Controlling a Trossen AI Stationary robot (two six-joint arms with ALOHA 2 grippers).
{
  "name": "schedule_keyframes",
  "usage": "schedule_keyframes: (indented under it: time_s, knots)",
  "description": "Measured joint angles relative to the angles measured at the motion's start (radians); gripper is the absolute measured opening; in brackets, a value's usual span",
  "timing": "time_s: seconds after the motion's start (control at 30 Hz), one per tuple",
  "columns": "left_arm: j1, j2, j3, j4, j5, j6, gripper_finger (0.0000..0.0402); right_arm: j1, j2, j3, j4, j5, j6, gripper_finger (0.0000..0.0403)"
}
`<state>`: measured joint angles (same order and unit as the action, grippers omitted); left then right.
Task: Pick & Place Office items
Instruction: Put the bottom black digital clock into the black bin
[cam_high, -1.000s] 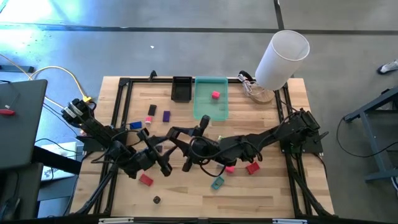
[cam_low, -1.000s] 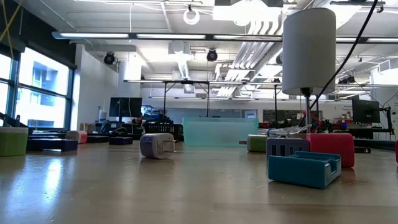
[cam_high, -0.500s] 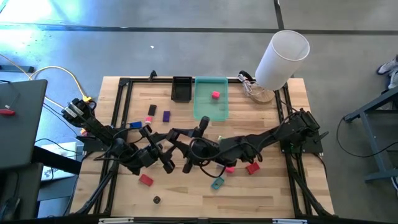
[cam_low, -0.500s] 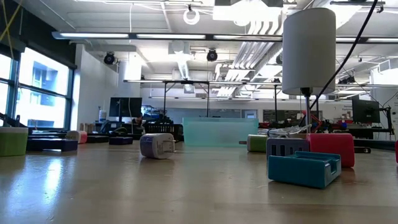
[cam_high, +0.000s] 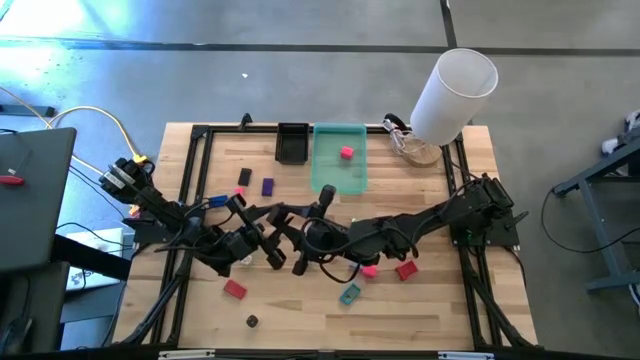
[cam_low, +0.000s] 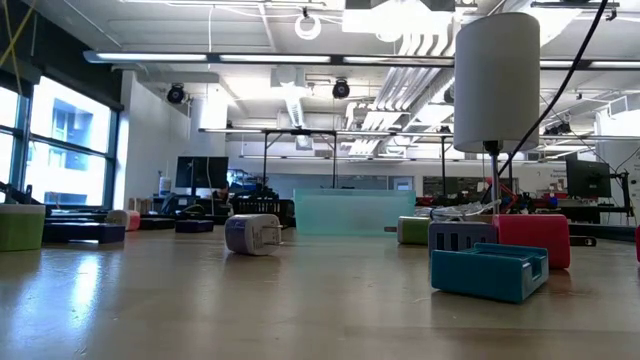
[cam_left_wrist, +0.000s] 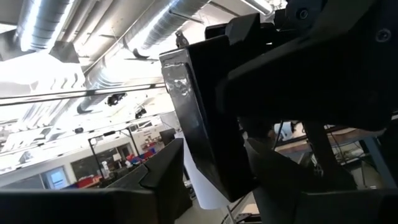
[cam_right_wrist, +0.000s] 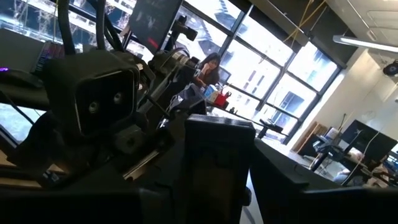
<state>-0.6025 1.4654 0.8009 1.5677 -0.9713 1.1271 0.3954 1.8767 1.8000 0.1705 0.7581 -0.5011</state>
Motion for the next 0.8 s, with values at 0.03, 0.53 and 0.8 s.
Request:
schedule_keyframes:
  time_s: [0.03, 0.53, 0.8]
  knots:
    - [0.000, 0.000, 0.000, 0.000, -0.002, 0.000, 0.0151, 0.000, 0.000, 0.000, -0.001, 0.000, 0.000, 0.0124]
    - [-0.004, 0.000, 0.002, 0.001, -0.028, 0.002, 0.0054, 0.002, 0.001, 0.000, -0.059, -0.040, 0.058, 0.0056]
    - [-0.004, 0.000, 0.002, 0.001, -0.084, 0.002, 0.0054, 0.021, 0.001, 0.000, -0.033, -0.012, -0.011, 0.0004]
